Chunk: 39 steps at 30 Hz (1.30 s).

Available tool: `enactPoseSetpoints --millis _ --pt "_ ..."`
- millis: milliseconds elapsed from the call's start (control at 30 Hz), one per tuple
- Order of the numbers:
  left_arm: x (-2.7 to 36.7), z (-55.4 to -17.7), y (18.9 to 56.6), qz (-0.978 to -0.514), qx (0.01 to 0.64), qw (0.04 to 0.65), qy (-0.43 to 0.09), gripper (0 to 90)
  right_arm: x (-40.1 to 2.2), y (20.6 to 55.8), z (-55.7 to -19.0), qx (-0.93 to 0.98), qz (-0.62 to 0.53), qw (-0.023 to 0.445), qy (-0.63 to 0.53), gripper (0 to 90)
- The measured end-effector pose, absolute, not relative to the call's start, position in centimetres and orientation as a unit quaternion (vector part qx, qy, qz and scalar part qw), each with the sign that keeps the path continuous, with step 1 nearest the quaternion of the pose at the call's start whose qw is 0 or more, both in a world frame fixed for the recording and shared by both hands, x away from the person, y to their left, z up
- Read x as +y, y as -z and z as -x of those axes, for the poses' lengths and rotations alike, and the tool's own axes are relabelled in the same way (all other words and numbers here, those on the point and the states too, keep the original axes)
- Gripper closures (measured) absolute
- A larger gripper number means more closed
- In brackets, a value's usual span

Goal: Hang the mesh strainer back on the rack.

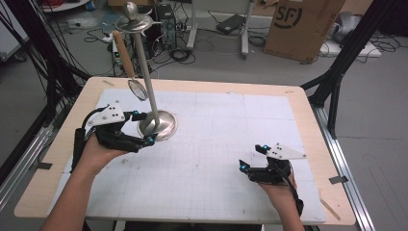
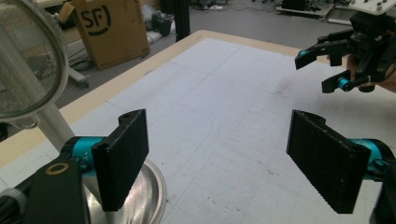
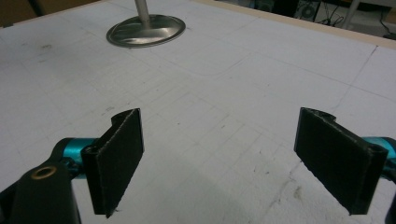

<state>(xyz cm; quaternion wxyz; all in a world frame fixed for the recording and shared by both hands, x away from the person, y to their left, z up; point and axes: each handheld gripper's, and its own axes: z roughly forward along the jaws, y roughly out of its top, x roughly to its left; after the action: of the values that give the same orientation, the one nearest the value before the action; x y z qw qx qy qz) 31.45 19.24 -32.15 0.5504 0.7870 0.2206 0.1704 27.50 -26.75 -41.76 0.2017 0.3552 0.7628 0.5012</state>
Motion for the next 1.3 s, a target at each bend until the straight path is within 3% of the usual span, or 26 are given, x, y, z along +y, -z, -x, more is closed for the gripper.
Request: enactPoseSetpoints --millis 1300 --pt "19.4 -31.9 40.1 -0.805 0.278 0.506 -0.139 20.8 -27.0 41.8 -27.4 0.761 -0.359 0.203 -0.501 14.7"
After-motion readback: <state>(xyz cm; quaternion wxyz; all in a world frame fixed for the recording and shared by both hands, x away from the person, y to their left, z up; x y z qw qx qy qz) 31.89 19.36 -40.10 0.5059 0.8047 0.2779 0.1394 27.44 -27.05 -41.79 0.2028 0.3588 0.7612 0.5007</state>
